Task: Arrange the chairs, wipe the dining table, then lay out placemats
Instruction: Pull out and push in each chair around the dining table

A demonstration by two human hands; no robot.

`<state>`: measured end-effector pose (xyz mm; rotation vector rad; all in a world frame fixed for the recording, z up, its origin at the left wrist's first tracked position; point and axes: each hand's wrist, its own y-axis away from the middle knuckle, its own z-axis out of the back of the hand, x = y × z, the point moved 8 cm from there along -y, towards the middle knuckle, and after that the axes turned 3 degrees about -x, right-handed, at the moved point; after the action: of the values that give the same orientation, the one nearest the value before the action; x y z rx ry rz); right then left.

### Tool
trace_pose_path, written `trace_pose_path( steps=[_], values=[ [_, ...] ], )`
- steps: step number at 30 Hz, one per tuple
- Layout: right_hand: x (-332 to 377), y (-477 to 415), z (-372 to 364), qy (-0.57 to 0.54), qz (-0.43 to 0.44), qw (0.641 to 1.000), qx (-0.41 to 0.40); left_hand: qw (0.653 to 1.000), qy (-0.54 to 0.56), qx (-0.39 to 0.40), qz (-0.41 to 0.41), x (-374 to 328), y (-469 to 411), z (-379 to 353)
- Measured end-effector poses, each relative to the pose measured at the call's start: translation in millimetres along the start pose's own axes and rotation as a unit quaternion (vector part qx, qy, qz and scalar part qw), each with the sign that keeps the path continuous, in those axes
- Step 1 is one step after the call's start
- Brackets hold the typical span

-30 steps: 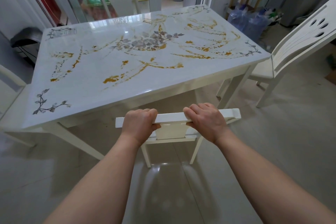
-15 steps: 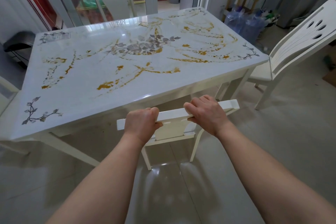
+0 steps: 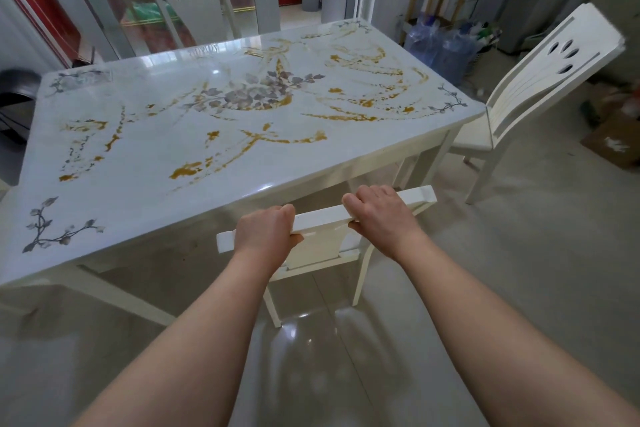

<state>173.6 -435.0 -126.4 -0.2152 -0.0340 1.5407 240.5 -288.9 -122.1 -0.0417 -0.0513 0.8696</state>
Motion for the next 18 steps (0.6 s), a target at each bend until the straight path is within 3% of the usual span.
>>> trace_pose_path(
  steps=[4,7,11,18],
  values=[
    [-9,10,13,-0.085,-0.038,0.996,0.004,0.995,0.056,0.072,0.033,4,-2,1],
    [-35,29,39,-0.131,-0.087,0.987,-0.007,0.975,0.18,0.121,0.055,-6,-5,11],
    [-78,49,74,-0.163,-0.135,0.977,-0.037,0.938,0.331,0.078,0.058,-45,-26,50],
    [-190,92,100,-0.162,-0.185,0.968,-0.044,0.917,0.399,0.004,0.009,-171,-70,104]
  ],
)
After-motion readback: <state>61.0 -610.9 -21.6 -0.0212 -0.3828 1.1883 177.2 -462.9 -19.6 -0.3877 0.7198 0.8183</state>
